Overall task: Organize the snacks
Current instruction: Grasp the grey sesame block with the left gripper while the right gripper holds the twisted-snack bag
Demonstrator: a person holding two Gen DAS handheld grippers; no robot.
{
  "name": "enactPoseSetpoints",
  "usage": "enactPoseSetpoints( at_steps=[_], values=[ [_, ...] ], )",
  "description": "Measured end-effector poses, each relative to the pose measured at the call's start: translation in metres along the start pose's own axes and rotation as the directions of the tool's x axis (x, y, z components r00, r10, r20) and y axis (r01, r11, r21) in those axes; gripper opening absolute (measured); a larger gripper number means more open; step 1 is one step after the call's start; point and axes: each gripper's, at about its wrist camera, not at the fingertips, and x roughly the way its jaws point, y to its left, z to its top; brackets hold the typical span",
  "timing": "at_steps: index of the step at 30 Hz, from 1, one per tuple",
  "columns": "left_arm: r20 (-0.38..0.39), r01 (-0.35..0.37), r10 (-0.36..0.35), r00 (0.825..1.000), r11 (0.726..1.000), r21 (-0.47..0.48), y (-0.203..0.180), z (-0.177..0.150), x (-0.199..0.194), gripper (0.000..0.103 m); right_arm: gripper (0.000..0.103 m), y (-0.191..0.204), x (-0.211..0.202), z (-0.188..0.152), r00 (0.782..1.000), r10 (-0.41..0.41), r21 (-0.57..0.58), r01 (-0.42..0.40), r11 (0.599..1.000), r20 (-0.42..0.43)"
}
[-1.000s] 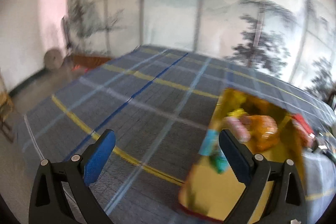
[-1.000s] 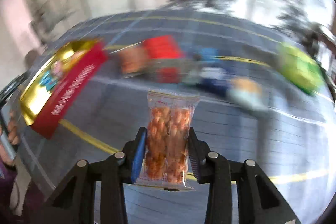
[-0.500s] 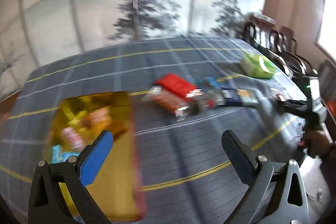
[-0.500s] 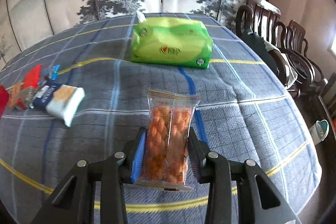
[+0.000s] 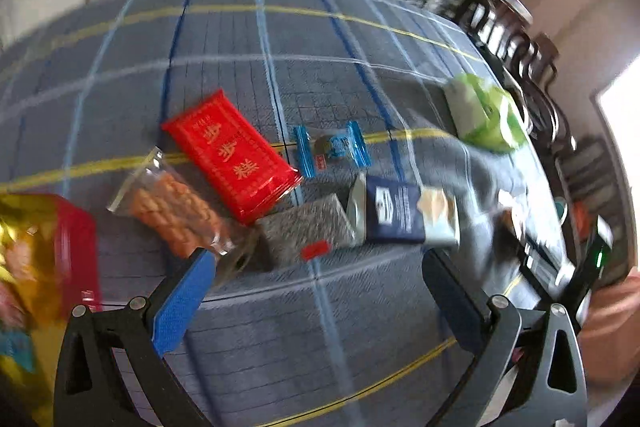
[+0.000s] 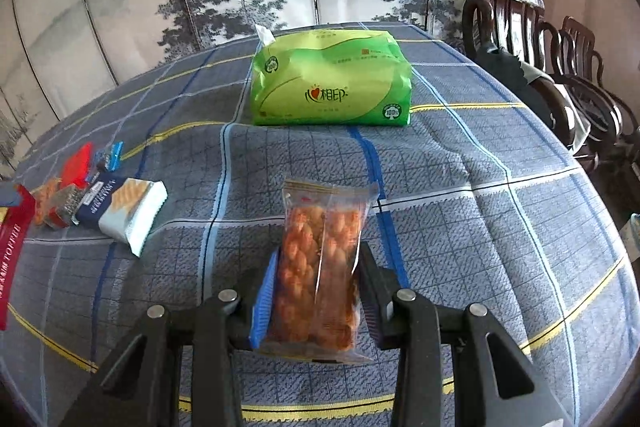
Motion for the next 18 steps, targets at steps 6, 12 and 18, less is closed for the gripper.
enactPoseSetpoints(
  at_steps=[6,12,18],
  values=[
    [-0.058,-0.023,0.017,0.998,0.994,-0.105,0.006,0.016,0.022,0.102,0.038,0.0,-0.001,-0.001,0.999,0.039,0.006,-0.039,0.999,0.003],
    [-0.085,-0.051,0.039,0.996,0.988,-0.144,0.004,0.016,0.035,0.1,0.038,-0.001,-0.001,0.0,0.997,0.071,0.007,-0.072,0.997,0.004],
    [-0.126,-0.074,0.048,0.991,0.974,-0.215,0.011,0.016,0.048,0.07,0.038,-0.001,0.0,-0.001,0.996,0.093,0.011,-0.093,0.996,0.005]
  ],
)
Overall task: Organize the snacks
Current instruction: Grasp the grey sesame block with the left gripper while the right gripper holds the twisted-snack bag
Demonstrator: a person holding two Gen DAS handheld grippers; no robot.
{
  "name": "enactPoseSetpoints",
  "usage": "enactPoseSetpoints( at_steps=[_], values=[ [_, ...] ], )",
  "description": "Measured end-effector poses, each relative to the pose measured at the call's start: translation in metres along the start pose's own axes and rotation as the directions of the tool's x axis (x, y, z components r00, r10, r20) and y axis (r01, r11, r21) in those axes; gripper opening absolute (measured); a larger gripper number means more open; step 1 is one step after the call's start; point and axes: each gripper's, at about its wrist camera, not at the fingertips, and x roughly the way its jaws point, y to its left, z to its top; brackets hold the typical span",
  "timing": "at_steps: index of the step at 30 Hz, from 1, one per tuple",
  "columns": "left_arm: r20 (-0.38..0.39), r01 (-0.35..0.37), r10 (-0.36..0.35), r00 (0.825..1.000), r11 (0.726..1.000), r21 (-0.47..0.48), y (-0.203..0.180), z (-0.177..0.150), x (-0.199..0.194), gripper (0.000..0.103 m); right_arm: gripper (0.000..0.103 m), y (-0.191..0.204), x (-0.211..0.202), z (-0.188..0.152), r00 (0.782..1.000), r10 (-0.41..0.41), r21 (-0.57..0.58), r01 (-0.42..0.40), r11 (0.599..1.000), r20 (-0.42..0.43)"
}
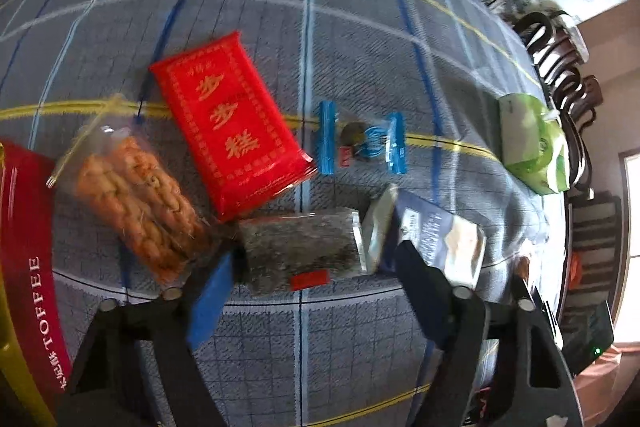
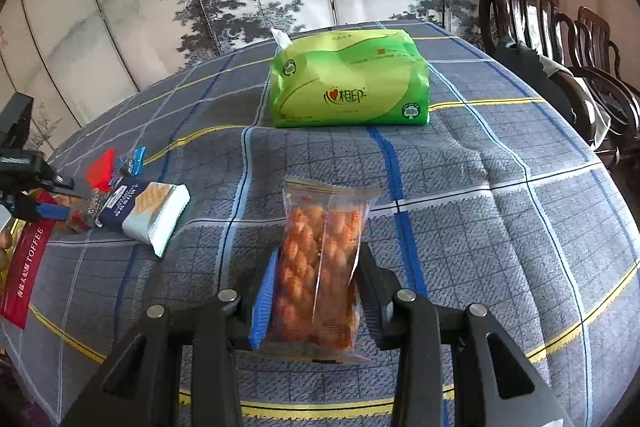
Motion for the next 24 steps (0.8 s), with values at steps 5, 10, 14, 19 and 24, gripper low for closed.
enactPoseSetpoints(
  at_steps=[5,10,14,19,24],
  values=[
    [0.004,-0.002,0.002,1.0,1.0,-0.025,0.0,0.002,0.002,0.069,0.038,0.0,0.0,0.0,1.0,0.015,0.005,-0.015,1.0,0.001],
    [-0.009,-0.053,0.053,0.999,0.998,-0.018,-0.01,0.004,0.008,0.078,0.038,0.001,0.001,0.0,1.0,0.021,0.008,-0.021,1.0,0.001],
    [0.014,-0.094,0.094,0.996,0.996,0.009,-0.019,0.001,0.011,0.077,0.038,0.0,0.001,-0.001,1.0,0.021,0.008,-0.021,1.0,0.002],
    [0.06,-0.071,0.07,0.996,0.997,0.011,-0.012,-0.005,0.004,0.053,0.038,0.0,0.001,-0.001,1.0,0.022,0.007,-0.022,1.0,0.0],
    [0.053,0.01,-0.008,0.999,0.999,-0.037,0.002,-0.024,-0.004,0.052,0.038,0.0,0.001,0.0,1.0,0.019,0.006,-0.019,1.0,0.0]
  ],
)
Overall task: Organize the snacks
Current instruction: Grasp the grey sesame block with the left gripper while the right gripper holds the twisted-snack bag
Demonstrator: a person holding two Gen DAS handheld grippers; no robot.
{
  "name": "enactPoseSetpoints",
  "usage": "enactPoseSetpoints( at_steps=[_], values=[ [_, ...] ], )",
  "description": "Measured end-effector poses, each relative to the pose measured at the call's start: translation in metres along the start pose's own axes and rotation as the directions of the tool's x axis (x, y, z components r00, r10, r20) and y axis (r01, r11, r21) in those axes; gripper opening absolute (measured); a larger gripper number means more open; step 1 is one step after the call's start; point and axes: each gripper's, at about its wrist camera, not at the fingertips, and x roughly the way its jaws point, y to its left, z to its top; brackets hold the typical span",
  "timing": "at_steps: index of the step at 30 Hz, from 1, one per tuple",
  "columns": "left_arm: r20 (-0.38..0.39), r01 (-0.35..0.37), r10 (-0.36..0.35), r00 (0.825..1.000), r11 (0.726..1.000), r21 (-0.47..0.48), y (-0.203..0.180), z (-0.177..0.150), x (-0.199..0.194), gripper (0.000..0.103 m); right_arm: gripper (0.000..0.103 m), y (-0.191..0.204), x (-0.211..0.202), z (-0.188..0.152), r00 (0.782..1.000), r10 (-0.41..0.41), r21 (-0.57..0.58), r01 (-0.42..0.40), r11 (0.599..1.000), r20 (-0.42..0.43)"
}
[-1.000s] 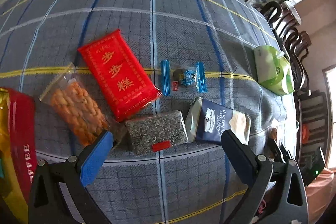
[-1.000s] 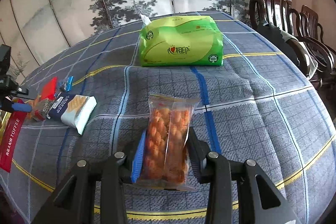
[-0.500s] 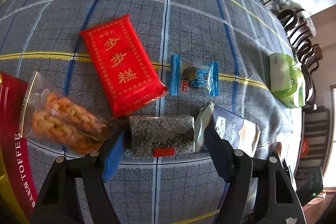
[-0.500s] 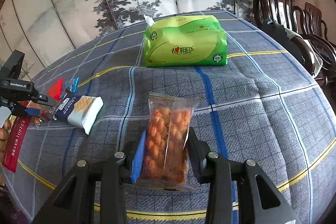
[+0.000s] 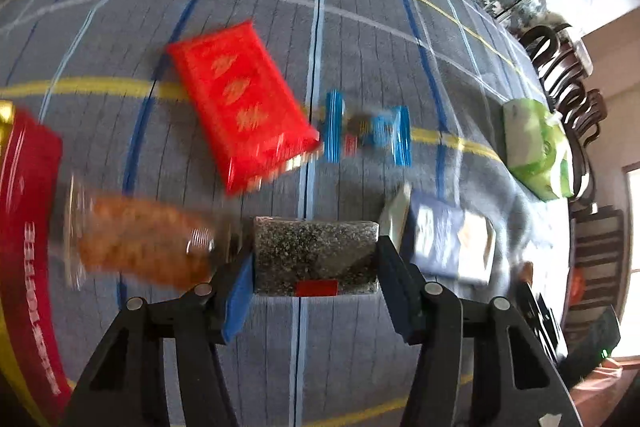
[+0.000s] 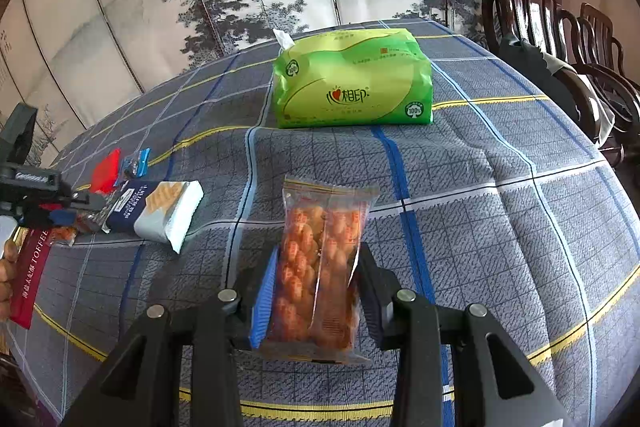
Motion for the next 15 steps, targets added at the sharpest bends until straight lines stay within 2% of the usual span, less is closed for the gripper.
enactPoseSetpoints(
  at_steps=[5,12,15],
  values=[
    [0.025,0.055,-0.056,0.998,0.998,0.038,0.002,-0.049,-0.022,0.053,0.038,0.0,0.001,0.0,1.0,-0.006,-0.003,0.006,1.0,-0.001],
    [0.091,0.016,-0.03,0.995,0.988,0.156,0.011,-0.109,-0.05,0.053,0.038,0.001,0.0,-0.001,1.0,-0.021,-0.012,0.021,1.0,-0.003],
    [0.11,0.029,-0.051,0.993,0.981,0.191,0.018,-0.129,-0.058,0.053,0.038,0.002,0.0,-0.001,1.0,-0.028,-0.017,0.028,0.999,-0.004]
  ],
)
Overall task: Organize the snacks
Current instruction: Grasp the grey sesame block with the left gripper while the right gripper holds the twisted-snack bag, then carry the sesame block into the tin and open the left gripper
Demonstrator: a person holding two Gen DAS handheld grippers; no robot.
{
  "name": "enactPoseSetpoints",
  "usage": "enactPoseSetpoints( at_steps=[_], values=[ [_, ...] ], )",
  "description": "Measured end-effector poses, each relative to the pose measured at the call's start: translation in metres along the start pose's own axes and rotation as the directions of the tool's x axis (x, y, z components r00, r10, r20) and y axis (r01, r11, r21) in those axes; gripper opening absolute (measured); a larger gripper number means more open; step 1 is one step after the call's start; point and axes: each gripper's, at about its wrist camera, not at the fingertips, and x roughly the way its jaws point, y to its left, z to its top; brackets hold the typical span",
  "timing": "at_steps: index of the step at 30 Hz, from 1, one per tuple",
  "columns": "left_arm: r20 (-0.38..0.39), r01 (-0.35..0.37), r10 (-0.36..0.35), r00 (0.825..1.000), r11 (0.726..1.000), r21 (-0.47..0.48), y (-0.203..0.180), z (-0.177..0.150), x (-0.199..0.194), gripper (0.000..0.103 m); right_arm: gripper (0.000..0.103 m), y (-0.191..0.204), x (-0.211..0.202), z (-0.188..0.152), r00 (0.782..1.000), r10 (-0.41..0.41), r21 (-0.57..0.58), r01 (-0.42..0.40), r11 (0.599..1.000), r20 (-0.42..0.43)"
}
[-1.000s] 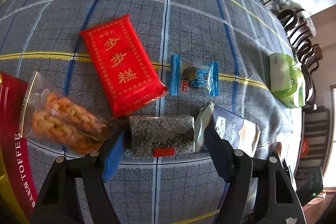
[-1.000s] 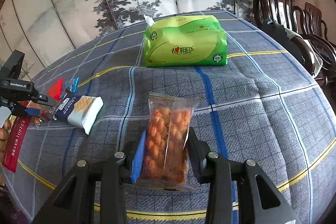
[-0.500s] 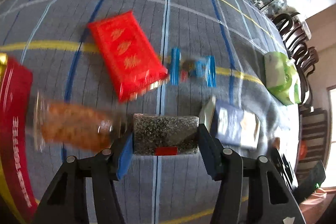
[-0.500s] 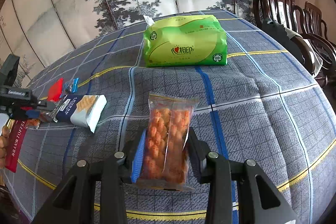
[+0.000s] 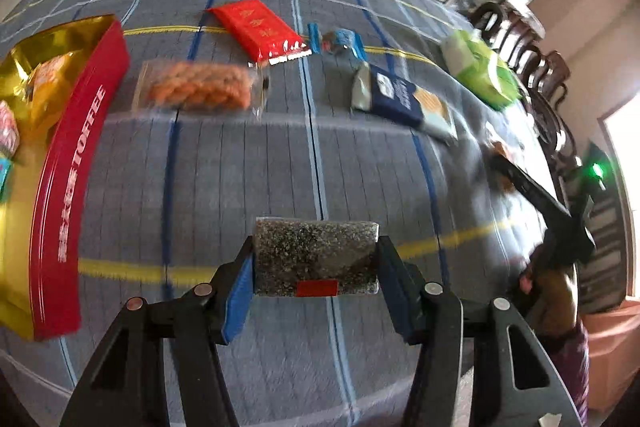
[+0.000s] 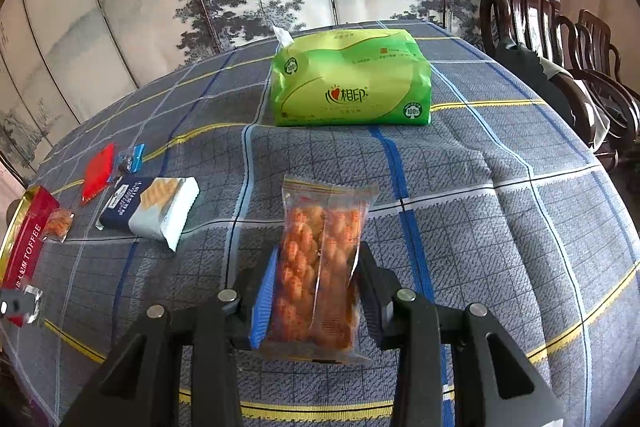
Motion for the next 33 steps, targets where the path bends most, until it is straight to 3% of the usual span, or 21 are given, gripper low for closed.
enactPoseSetpoints(
  at_steps=[3,16,21,27,33],
  values=[
    [0.025,-0.043,0.042,0.999,0.999,0.026,0.006,-0.016,-0.01,0.053,0.038,0.001,0.0,0.0,1.0,-0.004,-0.003,0.004,1.0,-0.001],
    [0.128,0.005,-0.002,0.992,1.0,-0.023,0.035,-0.029,-0.064,0.053,0.038,0.005,0.0,0.0,0.999,-0.046,-0.036,0.045,0.998,-0.008],
    [0.181,-0.009,0.023,0.983,0.997,-0.074,0.061,-0.03,-0.089,0.053,0.038,0.01,0.001,0.0,0.997,-0.076,-0.056,0.075,0.996,-0.011],
    [0.228,-0.07,0.109,0.968,0.982,-0.173,0.113,-0.03,-0.114,0.053,0.038,0.011,0.001,0.001,0.997,-0.081,-0.061,0.08,0.995,-0.012],
    [0.266,-0.188,0.253,0.93,0.951,-0.247,0.164,-0.02,-0.128,0.053,0.038,0.01,0.001,0.001,0.997,-0.082,-0.063,0.081,0.995,-0.012]
  ],
)
